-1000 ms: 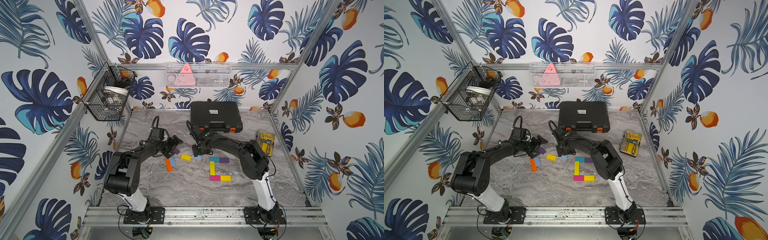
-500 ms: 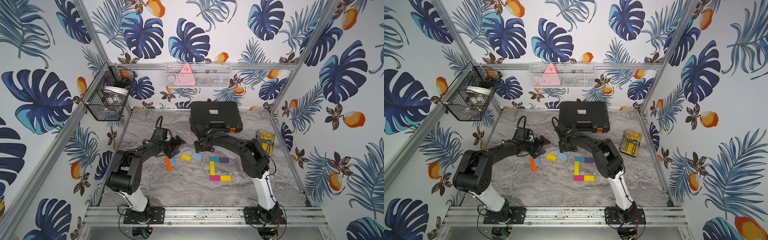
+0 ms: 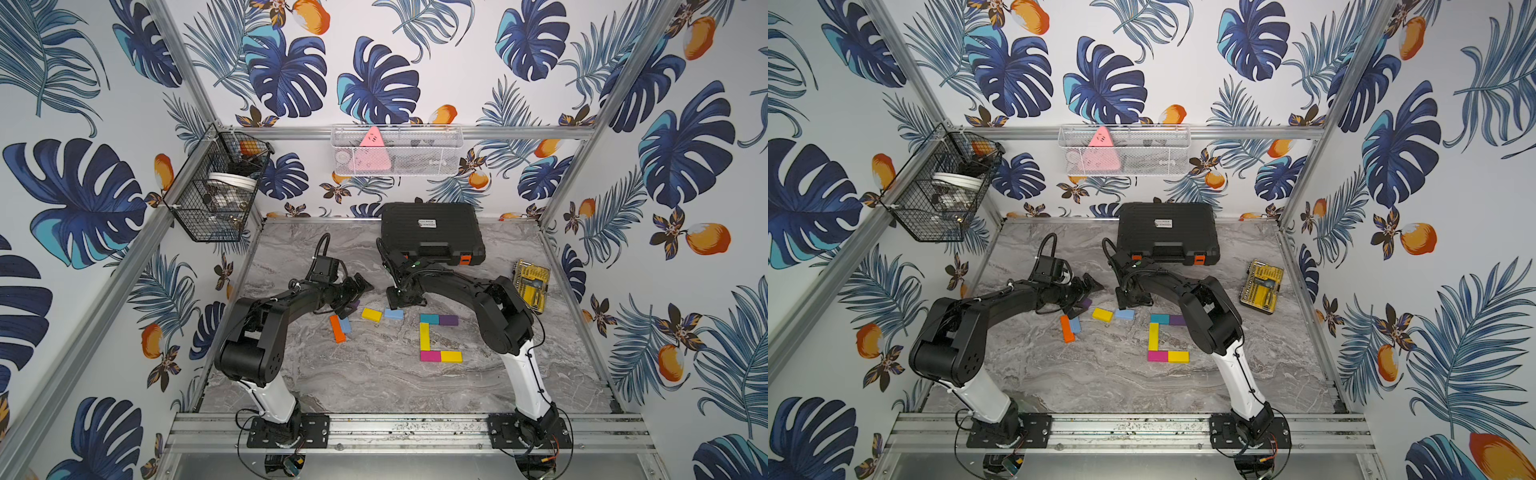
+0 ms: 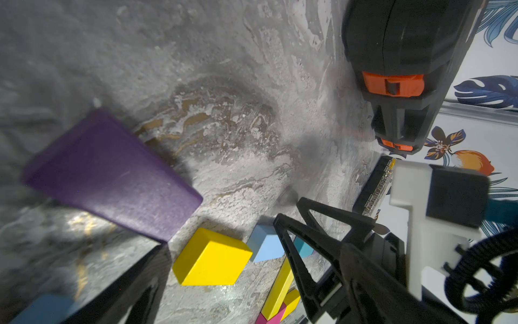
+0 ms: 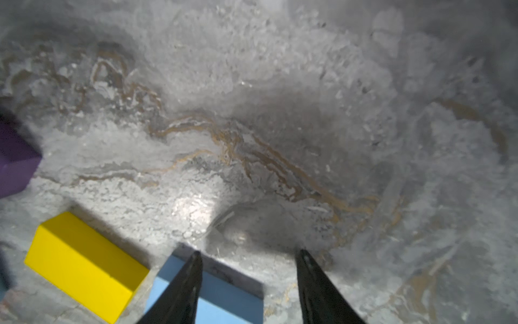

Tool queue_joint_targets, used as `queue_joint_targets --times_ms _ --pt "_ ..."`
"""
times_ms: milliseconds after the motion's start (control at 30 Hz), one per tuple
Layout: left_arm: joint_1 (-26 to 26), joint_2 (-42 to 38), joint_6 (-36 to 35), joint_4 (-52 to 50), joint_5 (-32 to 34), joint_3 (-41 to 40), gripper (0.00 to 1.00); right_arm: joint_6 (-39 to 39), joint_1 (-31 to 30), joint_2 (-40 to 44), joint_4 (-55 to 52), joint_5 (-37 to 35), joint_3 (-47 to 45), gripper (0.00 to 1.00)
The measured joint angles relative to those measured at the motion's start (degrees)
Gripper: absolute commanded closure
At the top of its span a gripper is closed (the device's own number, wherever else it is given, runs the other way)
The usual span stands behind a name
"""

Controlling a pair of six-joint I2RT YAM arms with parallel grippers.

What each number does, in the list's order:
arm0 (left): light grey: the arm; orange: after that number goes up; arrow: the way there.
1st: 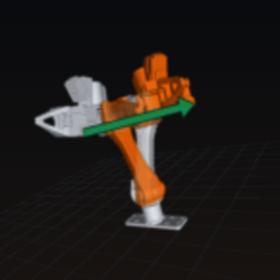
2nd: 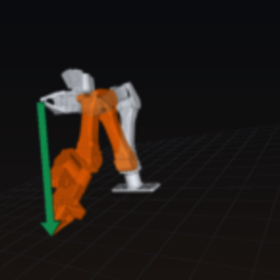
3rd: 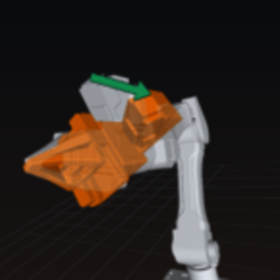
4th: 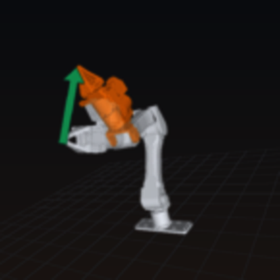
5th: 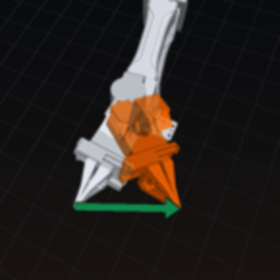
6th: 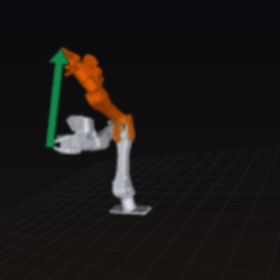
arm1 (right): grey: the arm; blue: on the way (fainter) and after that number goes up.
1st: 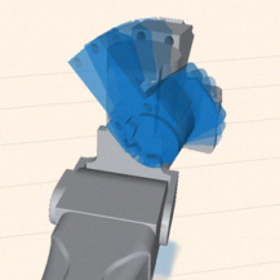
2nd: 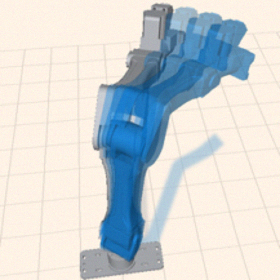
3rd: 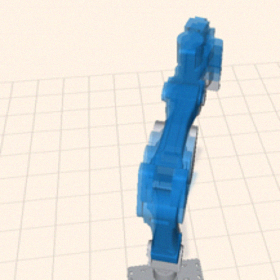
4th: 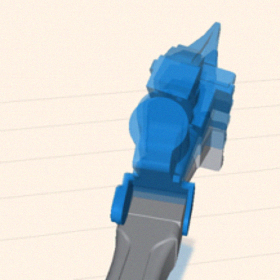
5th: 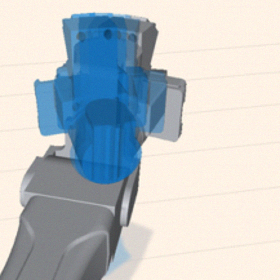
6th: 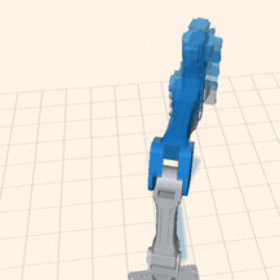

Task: Assemble the letter c with building blocks
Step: Adjust the building block at the center of the board.

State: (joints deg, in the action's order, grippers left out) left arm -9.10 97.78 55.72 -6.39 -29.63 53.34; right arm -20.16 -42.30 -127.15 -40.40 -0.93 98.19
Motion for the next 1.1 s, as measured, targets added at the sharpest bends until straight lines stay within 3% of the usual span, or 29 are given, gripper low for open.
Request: queue_joint_targets --times_ms 300,1100 --pt "-1.0 0.0 0.0 0.5 0.1 -0.6 0.01 -0.2 -0.6 1.2 0.4 1.4 -1.8 0.43" --pt "-2.3 -1.4 -0.1 1.4 0.4 -2.1 0.01 -7.0 -0.5 9.8 1.6 0.2 -5.9 0.28"
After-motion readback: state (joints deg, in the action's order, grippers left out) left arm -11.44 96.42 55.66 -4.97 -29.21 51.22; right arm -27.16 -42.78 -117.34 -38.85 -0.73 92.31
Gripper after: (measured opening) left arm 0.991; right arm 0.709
